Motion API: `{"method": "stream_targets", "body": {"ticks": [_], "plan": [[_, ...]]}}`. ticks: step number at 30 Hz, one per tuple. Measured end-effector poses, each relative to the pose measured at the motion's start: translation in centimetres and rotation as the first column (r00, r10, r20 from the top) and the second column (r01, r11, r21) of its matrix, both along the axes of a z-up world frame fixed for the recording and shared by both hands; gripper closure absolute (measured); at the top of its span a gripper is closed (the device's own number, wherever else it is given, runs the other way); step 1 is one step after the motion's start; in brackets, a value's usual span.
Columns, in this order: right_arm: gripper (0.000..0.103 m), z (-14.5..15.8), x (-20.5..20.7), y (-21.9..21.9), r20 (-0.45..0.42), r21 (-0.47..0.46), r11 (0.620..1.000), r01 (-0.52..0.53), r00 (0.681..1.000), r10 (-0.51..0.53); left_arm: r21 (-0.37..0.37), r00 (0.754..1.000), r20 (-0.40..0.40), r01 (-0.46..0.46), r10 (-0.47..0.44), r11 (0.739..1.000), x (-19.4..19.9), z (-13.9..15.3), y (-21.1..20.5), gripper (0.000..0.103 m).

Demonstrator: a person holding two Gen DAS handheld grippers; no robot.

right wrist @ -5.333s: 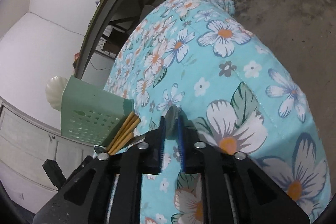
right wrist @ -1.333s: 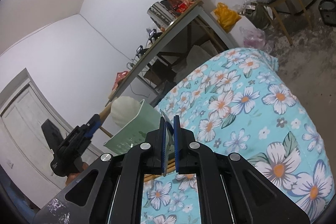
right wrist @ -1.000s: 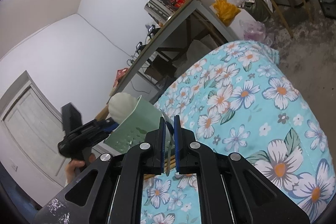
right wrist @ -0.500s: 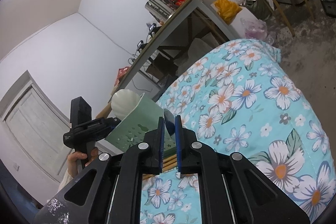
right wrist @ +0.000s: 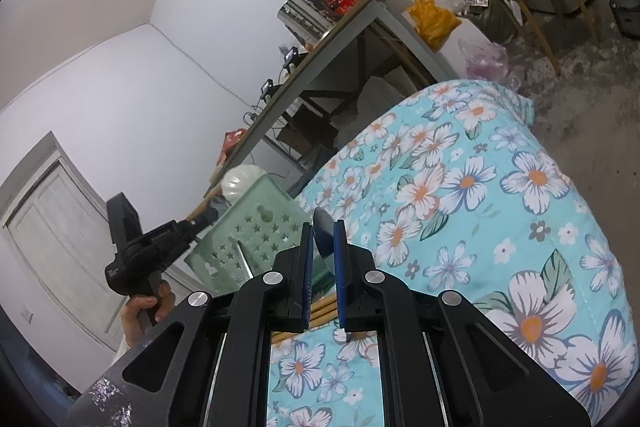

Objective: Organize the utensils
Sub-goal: 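Lower the metal spoon into the green holder and open the left tool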

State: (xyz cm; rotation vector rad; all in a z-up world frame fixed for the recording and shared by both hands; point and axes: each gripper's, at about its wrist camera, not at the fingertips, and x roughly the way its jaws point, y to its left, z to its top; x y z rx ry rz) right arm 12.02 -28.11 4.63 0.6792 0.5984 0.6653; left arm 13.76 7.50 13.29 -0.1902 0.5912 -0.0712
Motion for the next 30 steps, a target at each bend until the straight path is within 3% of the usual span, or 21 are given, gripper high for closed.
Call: {"method": "stream_targets", "body": {"ticks": [3,10,13,17,22,30], "plan": [[0.095,-0.1,0.1,0.0,-0.003,0.003,1.0,-0.004,1.0,0.004,0.142,0.997,0.054,0.048,-0.056,0.989,-1.2,0.5,-2.1,0.101],[0.095,-0.2,0.1,-0.2,-0.01,0.014,1.0,-0.004,1.0,0.004,0.023,0.981,0.011,0.193,-0.193,0.981,-2.4,-1.5,-3.0,0.101],[0.095,-0.1,0.1,-0.1,-0.006,0.011,1.0,-0.006,1.0,0.006,0.071,0.98,0.036,0.192,-0.195,0.979,-3.6,-2.0,-4.1,0.101],[0.095,-0.2,0.2,-0.1,-0.01,0.015,1.0,-0.009,1.0,0.01,0.208,0.985,0.122,0.097,-0.125,0.973,-5.1,-0.9,-5.5,0.101],[0.094,-0.2,0.1,-0.1,-0.011,0.019,1.0,-0.011,1.0,0.011,0.348,0.965,0.258,-0.057,-0.037,0.936,-7.0,0.6,-6.9,0.101],[0.094,-0.2,0.1,-0.1,-0.011,0.021,1.0,-0.009,1.0,0.009,0.359,0.902,0.421,-0.268,0.101,0.894,-8.9,3.3,-6.1,0.101]]}}
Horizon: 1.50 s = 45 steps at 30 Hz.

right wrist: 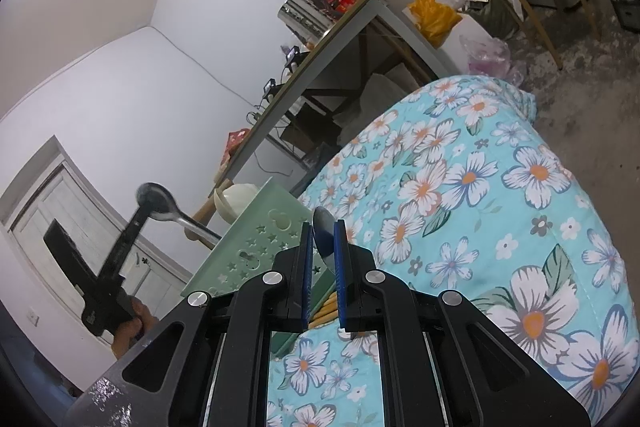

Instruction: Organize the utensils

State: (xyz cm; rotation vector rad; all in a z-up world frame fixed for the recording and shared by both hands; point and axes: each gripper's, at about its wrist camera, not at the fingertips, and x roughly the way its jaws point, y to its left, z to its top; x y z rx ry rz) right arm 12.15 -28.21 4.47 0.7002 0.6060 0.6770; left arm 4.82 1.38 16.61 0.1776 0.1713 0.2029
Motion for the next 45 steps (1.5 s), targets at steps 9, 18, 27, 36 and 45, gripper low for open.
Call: {"method": "stream_targets", "body": {"ticks": [9,18,27,36,45], "plan": [[0.094,0.0,0.0,-0.2,-0.005,0.006,1.0,-0.002,1.0,0.002,-0.058,0.983,-0.14,0.113,-0.12,0.992,1.8,-2.0,0.8,0.099],[0.094,0.0,0.0,-0.1,-0.006,0.006,1.0,-0.003,1.0,0.003,-0.222,0.932,-0.212,0.247,-0.295,0.943,-1.2,-1.7,1.9,0.06],[0.094,-0.2,-0.1,-0.4,-0.02,0.044,0.999,-0.008,1.0,0.009,-0.362,0.877,-0.368,0.171,-0.309,0.916,-4.1,-10.8,2.8,0.027],[0.093,-0.1,-0.1,-0.4,-0.017,0.033,0.999,-0.009,1.0,0.01,-0.262,0.866,-0.392,0.218,-0.31,0.94,-0.6,-13.6,1.5,0.025],[0.093,-0.2,0.0,-0.6,-0.024,0.042,0.999,-0.013,1.0,0.014,-0.233,0.781,-0.455,0.359,-0.427,0.904,1.9,-13.1,3.6,0.045]]}}
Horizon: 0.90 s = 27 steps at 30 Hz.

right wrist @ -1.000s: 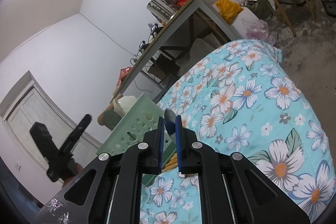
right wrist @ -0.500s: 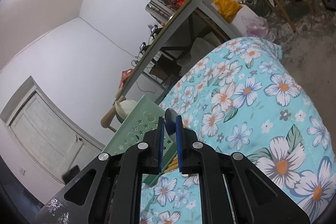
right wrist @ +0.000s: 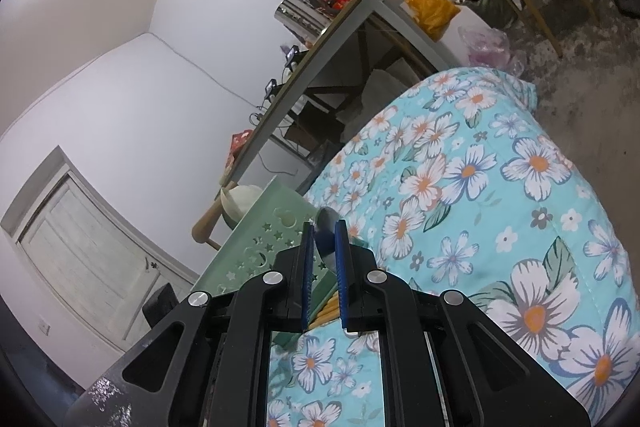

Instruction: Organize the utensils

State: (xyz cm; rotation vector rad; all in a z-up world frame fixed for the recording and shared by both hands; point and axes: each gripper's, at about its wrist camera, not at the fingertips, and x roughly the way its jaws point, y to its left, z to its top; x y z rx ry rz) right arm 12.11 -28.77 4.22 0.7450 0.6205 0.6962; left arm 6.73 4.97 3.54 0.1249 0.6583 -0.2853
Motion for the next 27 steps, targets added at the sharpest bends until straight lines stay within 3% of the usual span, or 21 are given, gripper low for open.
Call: {"method": "stream_targets", "body": {"ticks": [4,8,12,18,23,27], "plan": [[0.093,0.3,-0.2,0.0,0.016,-0.008,1.0,-0.001,1.0,0.001,0.052,0.996,-0.015,0.085,-0.084,0.995,0.5,0.1,0.7,0.045],[0.093,0.2,0.1,0.4,0.011,-0.04,0.999,-0.006,1.0,0.006,-0.02,0.986,-0.092,0.137,-0.138,0.99,2.8,0.1,3.0,0.044],[0.093,-0.1,0.4,0.6,0.004,-0.058,0.998,-0.007,1.0,0.007,0.074,0.979,-0.07,0.197,-0.192,0.978,3.7,0.0,3.7,0.044],[0.093,-0.9,1.0,0.7,-0.02,-0.126,0.992,0.001,1.0,-0.004,0.096,0.961,-0.105,0.265,-0.255,0.959,5.3,0.0,4.6,0.044],[0.093,-1.9,1.8,0.2,-0.075,-0.148,0.989,-0.006,0.997,-0.006,0.017,0.961,-0.129,0.251,-0.247,0.968,6.7,-0.4,6.3,0.041],[0.093,-2.3,2.0,0.2,-0.086,-0.203,0.979,0.005,0.996,-0.022,0.002,0.97,-0.114,0.217,-0.216,0.976,6.5,-0.4,6.3,0.041]]}}
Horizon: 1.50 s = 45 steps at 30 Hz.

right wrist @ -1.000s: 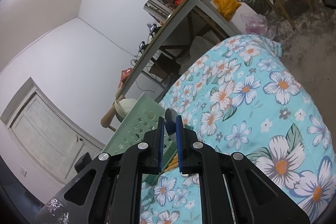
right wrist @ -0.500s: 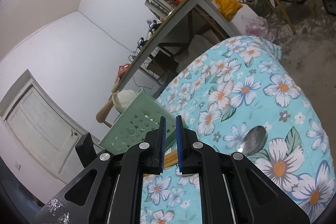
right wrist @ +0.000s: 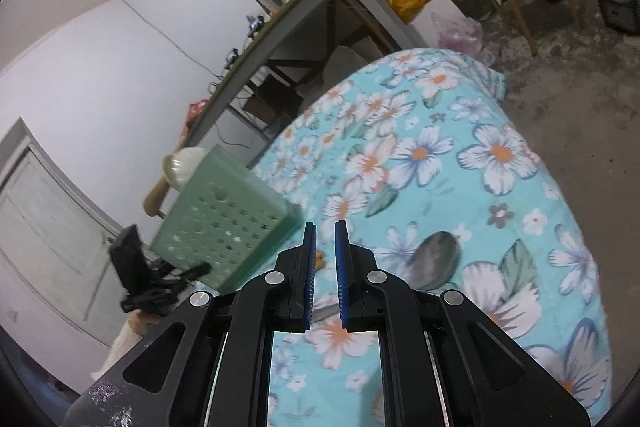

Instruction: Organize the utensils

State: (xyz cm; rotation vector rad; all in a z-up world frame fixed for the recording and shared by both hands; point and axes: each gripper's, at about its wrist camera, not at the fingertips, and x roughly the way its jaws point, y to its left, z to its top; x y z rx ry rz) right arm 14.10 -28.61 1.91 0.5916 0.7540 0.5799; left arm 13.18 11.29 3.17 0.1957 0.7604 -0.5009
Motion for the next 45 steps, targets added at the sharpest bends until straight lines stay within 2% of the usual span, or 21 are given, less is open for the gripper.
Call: {"method": "stream_targets", "body": {"ticks": [3,6,10,12,17,19,24,25,26,27,29,30,31,34,36,37,38,39,40,43,45], "plan": [[0.093,-0.6,0.4,0.2,-0.016,-0.094,0.995,0.024,1.0,-0.026,0.001,1.0,0.012,-0.011,0.011,1.0,-0.4,0.0,-0.4,0.036],[0.09,-1.6,1.0,-0.1,-0.065,-0.114,0.993,0.032,0.997,-0.039,-0.009,0.998,0.023,-0.052,0.052,0.999,-0.6,0.3,-0.2,0.025],[0.085,-2.5,1.3,-0.8,-0.101,-0.183,0.979,0.09,0.989,-0.11,-0.055,0.996,0.025,-0.09,0.091,0.994,-1.7,0.9,0.7,0.023],[0.081,-2.9,1.7,-1.1,-0.119,-0.17,0.982,0.084,0.987,-0.105,-0.084,0.994,0.018,-0.108,0.11,0.991,-2.6,1.2,1.2,0.022],[0.083,-3.7,2.3,-1.1,-0.139,-0.154,0.984,0.086,0.984,-0.108,-0.19,0.987,-0.014,-0.159,0.159,0.969,-6.2,1.4,2.6,0.022],[0.083,-3.8,2.5,-1.2,-0.142,-0.143,0.985,0.1,0.982,-0.121,-0.294,0.983,-0.048,-0.182,0.176,0.938,-8.6,1.5,3.4,0.022],[0.082,-3.5,2.3,-1.6,-0.159,-0.109,0.987,0.121,0.978,-0.137,-0.423,0.974,-0.067,-0.224,0.217,0.878,-14.5,1.5,3.7,0.021],[0.082,-3.4,2.2,-1.7,-0.16,-0.115,0.985,0.127,0.976,-0.144,-0.464,0.971,-0.077,-0.238,0.228,0.853,-15.3,1.2,3.8,0.021],[0.082,-3.4,2.0,-1.8,-0.16,-0.109,0.984,0.141,0.974,-0.158,-0.515,0.964,-0.096,-0.262,0.248,0.816,-16.0,0.7,4.0,0.02],[0.082,-3.3,2.0,-2.0,-0.16,-0.106,0.983,0.148,0.973,-0.164,-0.59,0.955,-0.136,-0.291,0.263,0.753,-16.8,-0.3,4.1,0.02],[0.079,-3.2,1.9,-2.3,-0.161,-0.106,0.98,0.168,0.97,-0.184,-0.649,0.937,-0.211,-0.347,0.278,0.677,-17.3,-1.7,3.7,0.02],[0.074,-3.2,2.0,-2.4,-0.165,-0.114,0.976,0.187,0.965,-0.204,-0.637,0.924,-0.259,-0.382,0.281,0.67,-17.2,-2.0,3.1,0.02],[0.074,-3.3,2.0,-2.6,-0.168,-0.115,0.974,0.197,0.962,-0.214,-0.637,0.925,-0.267,-0.38,0.27,0.671,-17.2,-2.0,2.7,0.02],[0.074,-3.9,2.2,-2.5,-0.2,-0.088,0.983,0.161,0.964,-0.176,-0.64,0.922,-0.245,-0.386,0.3,0.664,-17.8,-2.4,1.6,0.02],[0.074,-4.0,2.3,-2.2,-0.203,-0.093,0.988,0.125,0.969,-0.142,-0.665,0.917,-0.267,-0.399,0.298,0.631,-18.0,-3.1,1.3,0.02],[0.074,-4.0,2.2,-2.0,-0.205,-0.088,0.99,0.11,0.971,-0.126,-0.679,0.909,-0.29,-0.416,0.299,0.605,-18.1,-3.6,1.4,0.02],[0.076,-4.2,2.2,-1.7,-0.208,-0.081,0.993,0.087,0.973,-0.103,-0.686,0.903,-0.306,-0.429,0.302,0.588,-18.2,-4.0,1.4,0.02],[0.089,-4.5,2.1,-1.5,-0.209,-0.08,0.994,0.072,0.974,-0.087,-0.69,0.896,-0.323,-0.443,0.305,0.573,-18.2,-4.5,1.5,0.02],[0.097,-4.8,2.1,-1.2,-0.217,-0.088,0.994,0.063,0.973,-0.08,-0.688,0.893,-0.329,-0.45,0.308,0.57,-18.0,-4.7,1.4,0.02],[0.1,-5.1,1.6,-0.6,-0.212,-0.083,0.995,0.053,0.975,-0.07,-0.691,0.894,-0.327,-0.447,0.306,0.568,-16.9,-4.8,1.2,0.02],[0.101,-4.5,1.1,-0.3,-0.175,-0.107,0.992,0.069,0.981,-0.087,-0.702,0.893,-0.331,-0.448,0.304,0.554,-16.3,-5.0,1.1,0.02]]}}
